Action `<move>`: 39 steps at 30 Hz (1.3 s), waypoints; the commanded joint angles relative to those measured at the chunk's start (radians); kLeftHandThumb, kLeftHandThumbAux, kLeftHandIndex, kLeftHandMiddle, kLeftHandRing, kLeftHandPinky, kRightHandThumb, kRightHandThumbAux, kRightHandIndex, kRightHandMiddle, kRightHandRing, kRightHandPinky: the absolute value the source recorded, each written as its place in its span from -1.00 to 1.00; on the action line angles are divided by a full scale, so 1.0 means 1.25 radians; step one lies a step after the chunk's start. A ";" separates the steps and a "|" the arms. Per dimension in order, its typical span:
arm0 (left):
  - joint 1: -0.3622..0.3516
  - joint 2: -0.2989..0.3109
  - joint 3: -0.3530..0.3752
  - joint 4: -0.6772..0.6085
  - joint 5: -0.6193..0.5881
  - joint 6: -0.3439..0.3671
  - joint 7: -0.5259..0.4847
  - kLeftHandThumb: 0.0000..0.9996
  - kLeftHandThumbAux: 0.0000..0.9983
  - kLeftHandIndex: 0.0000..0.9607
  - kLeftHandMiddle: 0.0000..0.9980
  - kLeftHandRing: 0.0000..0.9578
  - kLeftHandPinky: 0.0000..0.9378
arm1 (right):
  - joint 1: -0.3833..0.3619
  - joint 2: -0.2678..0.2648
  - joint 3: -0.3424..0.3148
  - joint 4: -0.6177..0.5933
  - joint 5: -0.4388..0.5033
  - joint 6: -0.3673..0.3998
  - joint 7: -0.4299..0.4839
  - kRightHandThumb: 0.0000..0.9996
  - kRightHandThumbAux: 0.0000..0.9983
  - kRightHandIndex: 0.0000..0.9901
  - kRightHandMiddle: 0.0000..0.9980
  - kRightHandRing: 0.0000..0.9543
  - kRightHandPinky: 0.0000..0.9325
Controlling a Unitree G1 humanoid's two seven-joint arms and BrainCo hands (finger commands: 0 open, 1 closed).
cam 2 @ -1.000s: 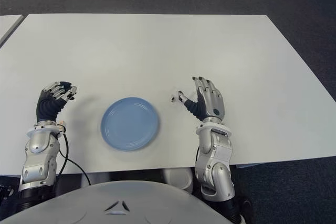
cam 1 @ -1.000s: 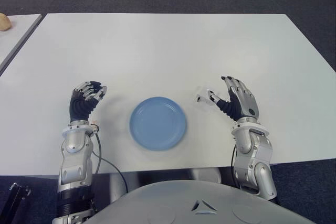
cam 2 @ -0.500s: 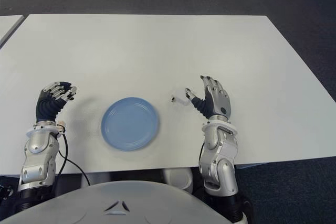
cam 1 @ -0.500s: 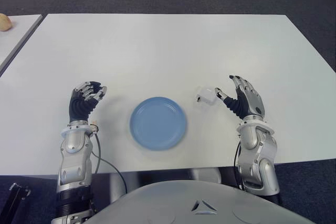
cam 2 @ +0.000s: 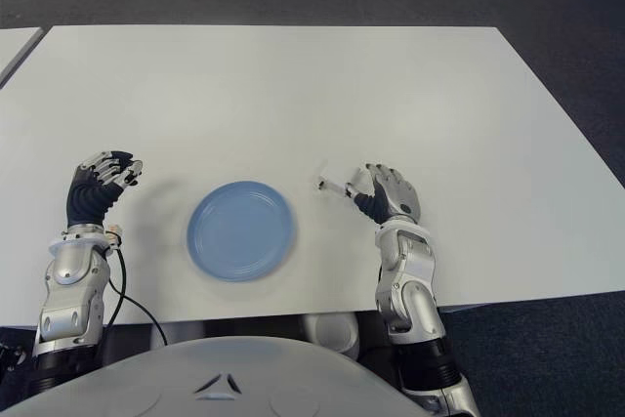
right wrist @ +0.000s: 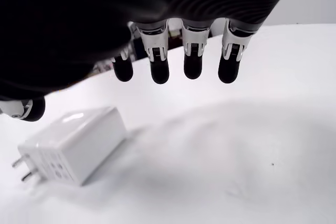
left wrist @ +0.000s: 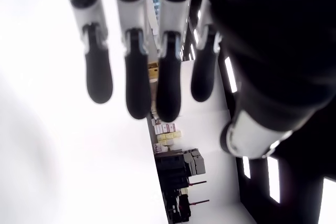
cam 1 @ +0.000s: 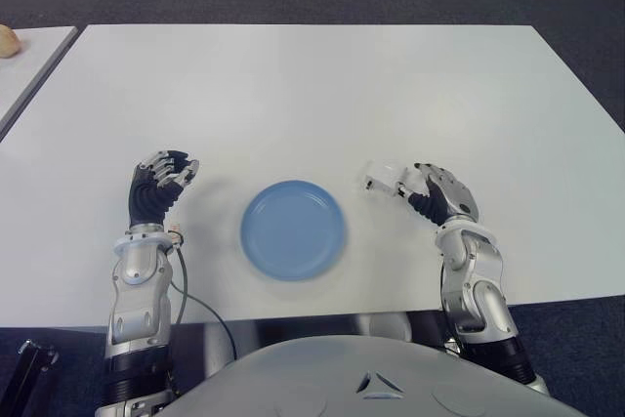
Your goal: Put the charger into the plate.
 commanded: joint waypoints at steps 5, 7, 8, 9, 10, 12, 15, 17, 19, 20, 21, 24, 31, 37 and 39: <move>0.003 -0.002 -0.001 0.007 -0.007 0.002 -0.007 0.41 0.44 -0.11 0.00 0.04 0.03 | -0.036 -0.027 0.043 0.052 0.011 0.001 0.053 0.31 -0.66 -1.00 -1.00 -1.00 -1.00; 0.003 -0.002 0.000 0.007 -0.008 0.001 -0.008 0.41 0.44 -0.11 0.00 0.04 0.03 | -0.041 -0.031 0.049 0.059 0.012 0.002 0.056 0.32 -0.67 -1.00 -1.00 -1.00 -1.00; 0.003 -0.003 0.000 0.007 -0.010 0.001 -0.008 0.41 0.44 -0.11 0.00 0.04 0.03 | -0.047 -0.033 0.058 0.072 0.010 0.000 0.056 0.32 -0.67 -1.00 -1.00 -1.00 -1.00; 0.003 -0.003 0.000 0.007 -0.011 0.000 -0.008 0.41 0.44 -0.11 0.00 0.04 0.03 | -0.052 -0.035 0.065 0.081 0.008 -0.002 0.057 0.33 -0.67 -1.00 -1.00 -1.00 -1.00; 0.003 -0.003 0.001 0.007 -0.012 0.000 -0.008 0.41 0.44 -0.11 0.01 0.05 0.04 | -0.058 -0.036 0.073 0.095 0.007 -0.005 0.055 0.34 -0.67 -1.00 -1.00 -1.00 -1.00; 0.005 -0.004 0.001 0.004 -0.012 0.000 -0.008 0.41 0.44 -0.11 0.01 0.05 0.04 | -0.063 -0.041 0.084 0.111 0.009 -0.010 0.050 0.35 -0.67 -1.00 -1.00 -1.00 -1.00; 0.006 -0.004 0.000 0.002 -0.012 0.000 -0.007 0.41 0.44 -0.11 0.01 0.05 0.04 | -0.070 -0.048 0.095 0.129 0.017 -0.015 0.042 0.36 -0.67 -1.00 -1.00 -1.00 -1.00; 0.008 -0.004 0.000 0.000 -0.012 0.001 -0.007 0.42 0.44 -0.11 0.01 0.05 0.04 | -0.076 -0.053 0.105 0.144 0.023 -0.025 0.035 0.38 -0.67 -1.00 -1.00 -1.00 -1.00; 0.009 -0.004 0.000 -0.001 -0.012 0.003 -0.007 0.42 0.44 -0.11 0.01 0.05 0.03 | -0.080 -0.058 0.116 0.156 0.026 -0.033 0.030 0.40 -0.67 -1.00 -1.00 -1.00 -1.00; 0.009 -0.004 0.000 -0.002 -0.012 0.004 -0.007 0.42 0.44 -0.11 0.01 0.05 0.03 | -0.082 -0.061 0.124 0.160 0.025 -0.037 0.029 0.40 -0.67 -1.00 -1.00 -1.00 -1.00; 0.010 -0.004 0.001 -0.002 -0.013 0.005 -0.008 0.42 0.44 -0.11 0.00 0.05 0.03 | -0.083 -0.063 0.130 0.162 0.025 -0.040 0.028 0.39 -0.68 -1.00 -1.00 -1.00 -1.00; 0.011 -0.004 0.001 -0.004 -0.012 0.007 -0.007 0.42 0.44 -0.11 0.00 0.04 0.03 | -0.084 -0.069 0.145 0.163 0.024 -0.045 0.027 0.38 -0.69 -1.00 -1.00 -1.00 -1.00; 0.014 -0.003 0.000 -0.013 -0.009 0.019 -0.006 0.42 0.44 -0.12 -0.01 0.03 0.02 | -0.089 -0.092 0.188 0.150 0.011 -0.066 0.028 0.37 -0.69 -1.00 -1.00 -1.00 -1.00; 0.013 -0.004 0.001 -0.014 -0.009 0.025 -0.004 0.42 0.45 -0.12 -0.01 0.03 0.01 | -0.091 -0.103 0.206 0.145 0.015 -0.077 0.012 0.36 -0.68 -1.00 -1.00 -1.00 -1.00; 0.012 -0.004 0.001 -0.014 -0.009 0.028 -0.003 0.41 0.45 -0.12 -0.02 0.02 0.01 | -0.094 -0.105 0.212 0.144 0.016 -0.079 0.008 0.35 -0.67 -1.00 -1.00 -1.00 -1.00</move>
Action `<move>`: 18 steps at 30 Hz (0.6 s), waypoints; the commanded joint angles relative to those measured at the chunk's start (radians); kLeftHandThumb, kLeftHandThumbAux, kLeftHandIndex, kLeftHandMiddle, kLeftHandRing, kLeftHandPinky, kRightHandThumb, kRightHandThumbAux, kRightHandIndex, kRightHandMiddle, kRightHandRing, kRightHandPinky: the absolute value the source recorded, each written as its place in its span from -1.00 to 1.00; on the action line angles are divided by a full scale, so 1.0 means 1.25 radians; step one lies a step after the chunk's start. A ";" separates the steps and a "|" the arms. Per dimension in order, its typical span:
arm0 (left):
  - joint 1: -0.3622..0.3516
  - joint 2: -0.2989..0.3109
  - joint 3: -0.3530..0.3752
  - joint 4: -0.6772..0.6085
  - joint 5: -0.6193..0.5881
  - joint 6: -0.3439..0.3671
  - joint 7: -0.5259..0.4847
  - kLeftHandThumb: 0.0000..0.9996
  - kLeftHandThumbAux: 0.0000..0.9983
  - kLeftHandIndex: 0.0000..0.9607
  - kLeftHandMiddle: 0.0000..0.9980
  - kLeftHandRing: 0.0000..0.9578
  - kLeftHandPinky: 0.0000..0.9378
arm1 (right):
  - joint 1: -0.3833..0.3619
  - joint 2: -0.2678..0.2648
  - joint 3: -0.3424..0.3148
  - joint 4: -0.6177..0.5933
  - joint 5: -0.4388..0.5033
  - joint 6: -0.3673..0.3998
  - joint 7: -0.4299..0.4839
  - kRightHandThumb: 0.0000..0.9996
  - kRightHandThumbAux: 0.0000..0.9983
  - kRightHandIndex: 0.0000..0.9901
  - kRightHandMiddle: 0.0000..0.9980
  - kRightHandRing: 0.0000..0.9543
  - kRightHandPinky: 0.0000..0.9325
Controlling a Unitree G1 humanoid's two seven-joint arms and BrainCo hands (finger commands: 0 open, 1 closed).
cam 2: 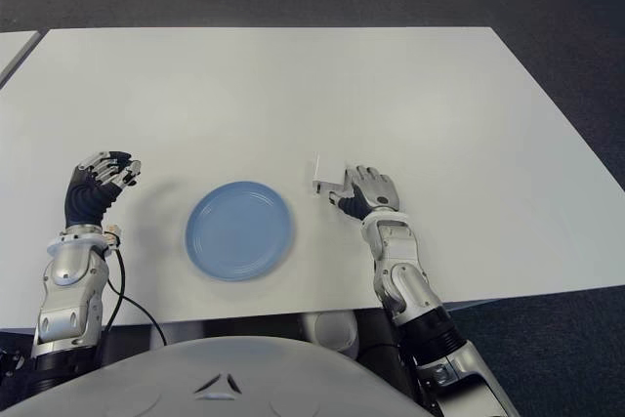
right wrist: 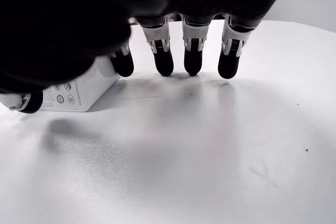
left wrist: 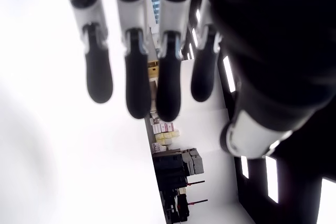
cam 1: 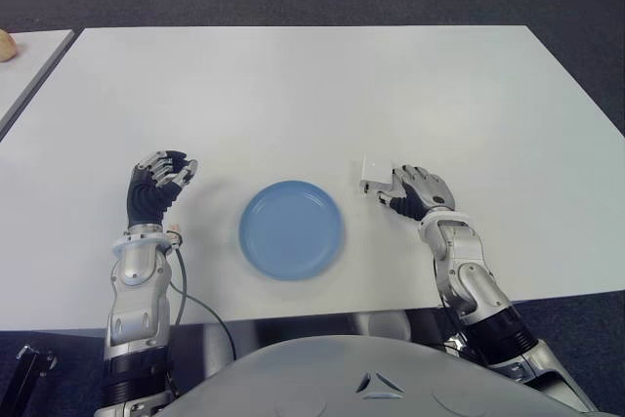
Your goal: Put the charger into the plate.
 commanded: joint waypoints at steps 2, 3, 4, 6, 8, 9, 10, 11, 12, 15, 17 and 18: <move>0.006 -0.004 -0.003 -0.003 -0.003 0.018 -0.003 0.41 0.45 -0.12 -0.02 0.02 0.01 | 0.001 0.009 0.052 0.014 0.016 -0.048 0.011 0.35 -0.67 -1.00 -1.00 -1.00 -1.00; 0.006 -0.004 -0.003 -0.003 -0.004 0.018 -0.004 0.41 0.45 -0.12 -0.02 0.02 0.01 | 0.000 0.007 0.055 0.013 0.015 -0.049 0.009 0.35 -0.67 -1.00 -1.00 -1.00 -1.00; 0.007 -0.004 -0.003 -0.003 -0.004 0.018 -0.004 0.41 0.45 -0.12 -0.02 0.02 0.01 | -0.001 0.006 0.058 0.013 0.014 -0.050 0.008 0.34 -0.67 -1.00 -1.00 -1.00 -1.00; 0.007 -0.005 -0.004 -0.003 -0.005 0.017 -0.005 0.42 0.45 -0.12 -0.03 0.02 0.01 | -0.004 0.004 0.061 0.013 0.015 -0.050 0.006 0.34 -0.67 -1.00 -1.00 -1.00 -1.00; 0.008 -0.004 -0.005 -0.005 -0.004 0.015 -0.005 0.42 0.45 -0.12 -0.03 0.01 0.01 | -0.007 0.003 0.065 0.013 0.014 -0.049 0.005 0.34 -0.67 -1.00 -1.00 -1.00 -1.00; 0.008 -0.004 -0.005 -0.006 -0.004 0.014 -0.006 0.42 0.45 -0.12 -0.03 0.01 0.01 | -0.008 0.003 0.066 0.014 0.013 -0.049 0.004 0.34 -0.67 -1.00 -1.00 -1.00 -1.00; 0.008 -0.004 -0.006 -0.006 -0.003 0.013 -0.006 0.42 0.44 -0.12 -0.03 0.01 0.01 | -0.010 0.004 0.068 0.015 0.013 -0.048 0.002 0.34 -0.67 -1.00 -1.00 -1.00 -1.00; 0.008 -0.004 -0.006 -0.007 -0.002 0.012 -0.006 0.42 0.44 -0.12 -0.03 0.01 0.01 | -0.011 0.004 0.069 0.016 0.013 -0.048 0.001 0.34 -0.67 -1.00 -1.00 -1.00 -1.00; 0.009 -0.003 -0.007 -0.007 -0.001 0.010 -0.006 0.42 0.44 -0.12 -0.03 0.01 0.01 | -0.012 0.005 0.070 0.017 0.012 -0.048 -0.002 0.34 -0.67 -1.00 -1.00 -1.00 -1.00; 0.009 -0.003 -0.008 -0.007 0.001 0.008 -0.006 0.41 0.44 -0.12 -0.02 0.02 0.02 | -0.014 0.006 0.072 0.019 0.013 -0.046 -0.009 0.33 -0.67 -1.00 -1.00 -1.00 -1.00; 0.009 -0.002 -0.008 -0.007 0.003 0.008 -0.005 0.41 0.44 -0.11 -0.01 0.03 0.03 | -0.016 0.008 0.073 0.022 0.014 -0.046 -0.013 0.33 -0.67 -1.00 -1.00 -1.00 -1.00; 0.009 -0.002 -0.008 -0.007 0.004 0.008 -0.004 0.41 0.44 -0.11 -0.01 0.03 0.03 | -0.018 0.010 0.073 0.025 0.015 -0.046 -0.017 0.33 -0.67 -1.00 -1.00 -1.00 -1.00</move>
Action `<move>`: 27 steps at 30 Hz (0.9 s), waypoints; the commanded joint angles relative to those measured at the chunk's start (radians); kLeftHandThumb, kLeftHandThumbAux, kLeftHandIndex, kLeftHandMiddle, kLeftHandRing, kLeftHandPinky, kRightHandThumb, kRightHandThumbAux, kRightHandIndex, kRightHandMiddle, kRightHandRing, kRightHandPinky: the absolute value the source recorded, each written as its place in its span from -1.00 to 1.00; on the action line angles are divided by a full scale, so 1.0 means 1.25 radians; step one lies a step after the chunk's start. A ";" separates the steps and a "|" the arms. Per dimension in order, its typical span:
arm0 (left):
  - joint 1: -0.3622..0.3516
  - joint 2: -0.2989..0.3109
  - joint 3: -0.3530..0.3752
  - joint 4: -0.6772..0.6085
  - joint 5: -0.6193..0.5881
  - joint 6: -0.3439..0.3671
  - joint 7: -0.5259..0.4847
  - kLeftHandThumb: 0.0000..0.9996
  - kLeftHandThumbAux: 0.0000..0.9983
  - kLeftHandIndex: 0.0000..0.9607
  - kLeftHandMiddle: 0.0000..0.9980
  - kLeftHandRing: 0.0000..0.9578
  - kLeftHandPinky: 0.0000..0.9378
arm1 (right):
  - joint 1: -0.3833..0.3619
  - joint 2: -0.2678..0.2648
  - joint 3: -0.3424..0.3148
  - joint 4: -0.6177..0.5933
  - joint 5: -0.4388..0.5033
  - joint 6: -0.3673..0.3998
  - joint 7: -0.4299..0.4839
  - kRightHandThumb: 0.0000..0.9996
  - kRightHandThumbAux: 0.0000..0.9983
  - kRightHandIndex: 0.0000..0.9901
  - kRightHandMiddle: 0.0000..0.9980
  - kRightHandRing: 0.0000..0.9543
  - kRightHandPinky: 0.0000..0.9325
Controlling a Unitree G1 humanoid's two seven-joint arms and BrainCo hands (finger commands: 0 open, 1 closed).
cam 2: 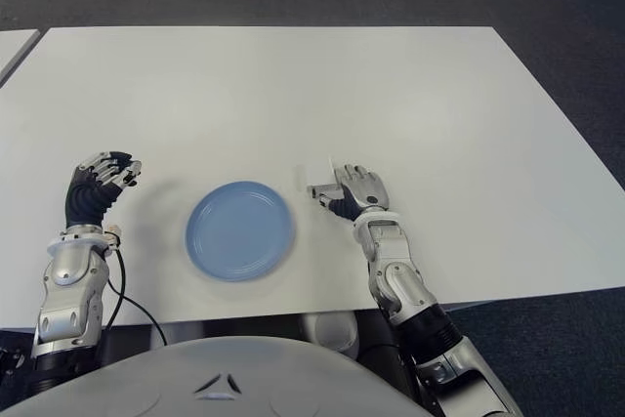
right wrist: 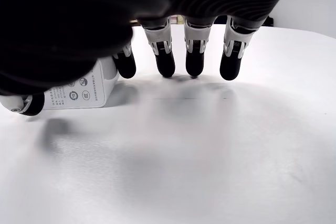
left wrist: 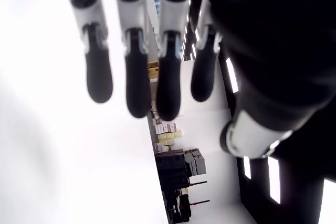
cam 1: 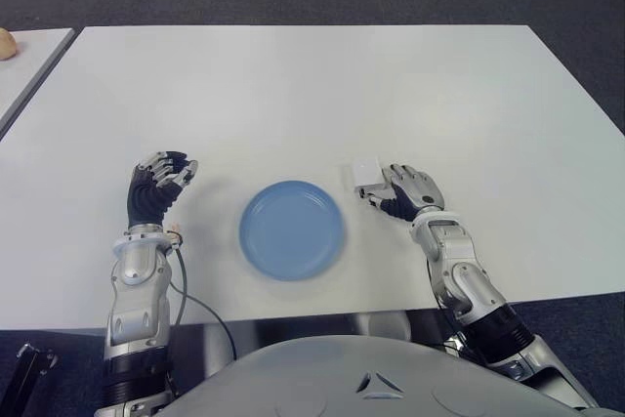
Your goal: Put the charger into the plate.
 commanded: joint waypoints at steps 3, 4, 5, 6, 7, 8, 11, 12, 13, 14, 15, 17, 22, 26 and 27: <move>0.008 -0.002 -0.006 -0.003 0.004 0.006 -0.002 0.42 0.44 -0.11 -0.01 0.03 0.02 | -0.005 0.017 0.025 0.026 0.016 -0.028 -0.005 0.34 -0.67 -1.00 -1.00 -1.00 -1.00; 0.007 -0.003 -0.005 -0.002 0.004 0.007 -0.001 0.42 0.44 -0.11 -0.01 0.03 0.02 | -0.008 0.020 0.024 0.029 0.017 -0.026 -0.012 0.34 -0.67 -1.00 -1.00 -1.00 -1.00; 0.007 -0.003 -0.004 -0.001 0.003 0.007 -0.001 0.42 0.44 -0.11 -0.01 0.03 0.02 | -0.010 0.023 0.023 0.032 0.018 -0.024 -0.018 0.34 -0.67 -1.00 -1.00 -1.00 -1.00; 0.006 -0.003 -0.003 0.000 0.002 0.007 -0.001 0.42 0.44 -0.11 -0.01 0.03 0.02 | -0.013 0.026 0.020 0.032 0.019 -0.022 -0.025 0.34 -0.67 -1.00 -1.00 -1.00 -1.00; 0.006 -0.003 -0.003 0.000 0.002 0.007 -0.001 0.42 0.44 -0.11 -0.01 0.03 0.03 | -0.015 0.028 0.018 0.032 0.020 -0.021 -0.030 0.33 -0.67 -1.00 -1.00 -1.00 -1.00; 0.006 -0.003 -0.002 0.000 0.001 0.007 -0.001 0.42 0.44 -0.11 -0.01 0.03 0.03 | -0.017 0.031 0.015 0.027 0.021 -0.019 -0.037 0.33 -0.67 -1.00 -1.00 -1.00 -1.00; 0.005 -0.002 -0.001 0.001 -0.001 0.008 -0.003 0.42 0.44 -0.11 -0.01 0.03 0.03 | -0.018 0.040 0.007 0.001 0.017 -0.009 -0.046 0.32 -0.67 -1.00 -1.00 -1.00 -1.00; 0.005 -0.002 -0.001 0.001 -0.001 0.009 -0.003 0.42 0.44 -0.11 -0.01 0.03 0.03 | -0.017 0.051 0.001 -0.019 0.012 0.003 -0.052 0.30 -0.66 -1.00 -1.00 -1.00 -1.00; 0.004 -0.001 -0.001 0.002 -0.001 0.010 -0.003 0.42 0.44 -0.11 -0.02 0.03 0.02 | -0.016 0.059 -0.002 -0.033 0.008 0.011 -0.057 0.28 -0.65 -1.00 -1.00 -1.00 -1.00; 0.004 -0.001 -0.001 0.002 -0.001 0.011 -0.003 0.42 0.44 -0.11 -0.02 0.02 0.02 | -0.017 0.078 -0.005 -0.053 -0.002 0.030 -0.059 0.28 -0.64 -1.00 -1.00 -1.00 -1.00; 0.004 -0.002 -0.001 0.001 -0.001 0.011 -0.003 0.42 0.44 -0.12 -0.02 0.02 0.01 | -0.018 0.091 -0.007 -0.064 -0.009 0.042 -0.059 0.25 -0.63 -1.00 -1.00 -1.00 -1.00; 0.004 -0.002 -0.001 0.001 0.000 0.013 -0.002 0.42 0.44 -0.11 -0.03 0.01 0.01 | -0.020 0.132 -0.005 -0.093 -0.031 0.078 -0.057 0.20 -0.60 -1.00 -1.00 -1.00 -1.00; 0.005 -0.002 -0.004 -0.003 0.001 0.015 -0.004 0.42 0.44 -0.11 -0.04 0.01 0.01 | -0.016 0.210 0.004 -0.117 -0.068 0.137 -0.076 0.10 -0.51 -1.00 -1.00 -1.00 -1.00; 0.008 -0.002 -0.006 -0.005 0.001 0.007 -0.006 0.42 0.44 -0.12 -0.03 0.01 0.02 | -0.005 0.273 0.002 -0.104 -0.060 0.164 -0.120 0.00 -0.46 -1.00 -1.00 -1.00 -1.00; 0.009 -0.002 -0.007 -0.006 0.001 0.005 -0.006 0.42 0.44 -0.11 -0.03 0.01 0.02 | -0.002 0.285 0.002 -0.100 -0.055 0.167 -0.130 -0.03 -0.45 -1.00 -1.00 -1.00 -1.00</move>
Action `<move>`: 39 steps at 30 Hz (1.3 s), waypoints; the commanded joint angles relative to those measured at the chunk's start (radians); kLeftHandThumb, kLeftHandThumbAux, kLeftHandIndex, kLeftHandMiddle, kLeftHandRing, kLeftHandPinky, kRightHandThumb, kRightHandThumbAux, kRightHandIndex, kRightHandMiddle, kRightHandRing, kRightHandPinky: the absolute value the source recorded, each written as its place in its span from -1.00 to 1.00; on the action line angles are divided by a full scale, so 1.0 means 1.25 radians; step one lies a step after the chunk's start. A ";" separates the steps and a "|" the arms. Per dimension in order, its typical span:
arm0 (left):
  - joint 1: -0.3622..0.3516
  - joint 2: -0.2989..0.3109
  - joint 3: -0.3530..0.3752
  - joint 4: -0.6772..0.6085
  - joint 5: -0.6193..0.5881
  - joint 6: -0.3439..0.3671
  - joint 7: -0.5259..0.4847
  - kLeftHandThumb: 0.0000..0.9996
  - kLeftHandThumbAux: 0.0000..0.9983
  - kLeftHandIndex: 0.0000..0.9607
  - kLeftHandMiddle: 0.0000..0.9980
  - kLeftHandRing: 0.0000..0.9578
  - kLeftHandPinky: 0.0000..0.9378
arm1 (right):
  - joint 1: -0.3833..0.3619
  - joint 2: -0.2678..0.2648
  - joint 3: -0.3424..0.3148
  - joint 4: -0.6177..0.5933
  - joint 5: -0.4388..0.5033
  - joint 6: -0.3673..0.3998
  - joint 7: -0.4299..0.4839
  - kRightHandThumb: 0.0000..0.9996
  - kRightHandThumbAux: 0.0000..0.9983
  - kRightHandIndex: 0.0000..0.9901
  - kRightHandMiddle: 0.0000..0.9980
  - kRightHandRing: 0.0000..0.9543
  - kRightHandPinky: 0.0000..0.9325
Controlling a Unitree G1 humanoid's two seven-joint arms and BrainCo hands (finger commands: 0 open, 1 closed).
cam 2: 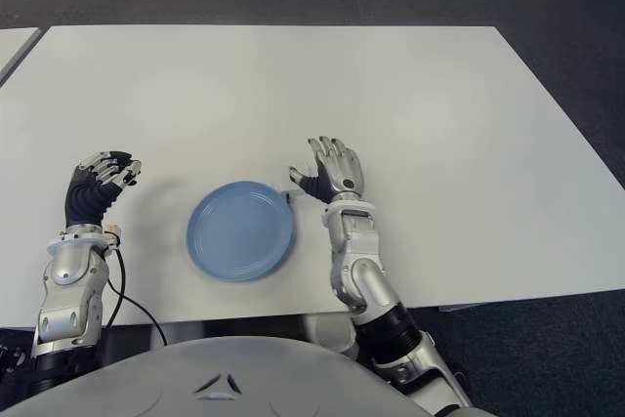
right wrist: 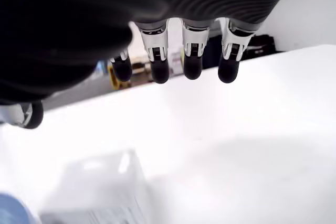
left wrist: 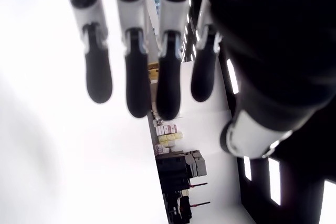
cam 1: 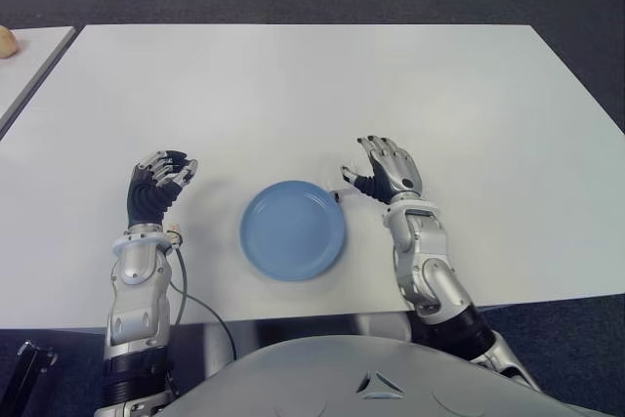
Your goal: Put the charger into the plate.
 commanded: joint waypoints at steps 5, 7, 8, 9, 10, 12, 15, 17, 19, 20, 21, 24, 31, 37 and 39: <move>0.011 -0.001 -0.009 -0.004 0.005 0.000 -0.006 0.41 0.44 -0.11 -0.04 0.01 0.01 | 0.026 0.088 0.002 0.048 0.032 0.026 -0.090 -0.10 -0.42 -1.00 -1.00 -1.00 -1.00; 0.012 0.000 -0.010 -0.003 0.006 -0.002 -0.006 0.41 0.44 -0.11 -0.04 0.01 0.02 | 0.025 0.096 0.003 0.058 0.036 0.022 -0.104 -0.10 -0.41 -1.00 -1.00 -1.00 -1.00; 0.012 0.000 -0.010 -0.002 0.006 -0.003 -0.006 0.41 0.44 -0.11 -0.04 0.01 0.02 | 0.024 0.098 0.003 0.062 0.037 0.021 -0.109 -0.09 -0.41 -1.00 -1.00 -1.00 -1.00; 0.012 0.000 -0.010 -0.002 0.007 -0.005 -0.006 0.41 0.44 -0.11 -0.04 0.01 0.02 | 0.022 0.099 0.004 0.066 0.038 0.020 -0.114 -0.09 -0.41 -1.00 -1.00 -1.00 -1.00; 0.013 0.000 -0.010 -0.002 0.007 -0.006 -0.006 0.41 0.44 -0.11 -0.04 0.01 0.02 | 0.021 0.099 0.005 0.069 0.038 0.019 -0.118 -0.07 -0.41 -1.00 -1.00 -1.00 -1.00; 0.014 -0.001 -0.010 -0.004 0.008 -0.008 -0.006 0.41 0.44 -0.11 -0.04 0.01 0.02 | 0.013 0.100 0.007 0.082 0.040 0.016 -0.128 -0.04 -0.42 -1.00 -1.00 -1.00 -1.00; 0.016 -0.003 -0.012 -0.009 0.010 -0.008 -0.004 0.41 0.44 -0.11 -0.05 0.01 0.02 | 0.003 0.098 0.009 0.097 0.041 0.013 -0.139 0.00 -0.43 -1.00 -1.00 -1.00 -1.00; 0.019 -0.006 -0.014 -0.018 0.012 -0.004 -0.002 0.42 0.44 -0.11 -0.05 0.01 0.01 | -0.006 0.094 0.013 0.110 0.038 0.010 -0.144 0.05 -0.45 -1.00 -1.00 -1.00 -1.00; 0.021 -0.007 -0.017 -0.025 0.016 0.000 0.000 0.42 0.44 -0.11 -0.06 0.01 0.00 | -0.013 0.090 0.016 0.119 0.037 0.005 -0.147 0.07 -0.46 -1.00 -1.00 -1.00 -1.00; 0.022 -0.007 -0.018 -0.027 0.018 0.001 0.001 0.42 0.44 -0.12 -0.06 0.00 0.00 | -0.017 0.087 0.017 0.124 0.038 0.003 -0.149 0.08 -0.47 -1.00 -1.00 -1.00 -1.00; 0.024 -0.009 -0.020 -0.033 0.020 0.004 0.003 0.42 0.44 -0.12 -0.06 0.00 0.00 | -0.021 0.082 0.018 0.129 0.041 -0.005 -0.152 0.09 -0.48 -1.00 -1.00 -1.00 -1.00; 0.027 -0.011 -0.023 -0.041 0.024 0.009 0.007 0.42 0.44 -0.12 -0.06 0.00 0.00 | -0.029 0.070 0.016 0.137 0.063 -0.038 -0.171 0.09 -0.49 -1.00 -1.00 -1.00 -1.00; 0.028 -0.015 -0.025 -0.057 0.029 0.025 0.011 0.41 0.44 -0.12 -0.06 0.01 0.01 | -0.045 0.058 0.015 0.154 0.088 -0.079 -0.208 0.04 -0.44 -1.00 -1.00 -1.00 -1.00; 0.021 -0.014 -0.017 -0.044 0.015 0.024 0.004 0.41 0.44 -0.12 -0.04 0.02 0.01 | -0.039 0.096 0.029 0.159 0.090 -0.063 -0.233 -0.08 -0.40 -1.00 -1.00 -1.00 -1.00; 0.021 -0.014 -0.016 -0.043 0.014 0.023 0.003 0.41 0.44 -0.12 -0.03 0.02 0.02 | -0.033 0.106 0.036 0.160 0.086 -0.056 -0.238 -0.10 -0.40 -1.00 -1.00 -1.00 -1.00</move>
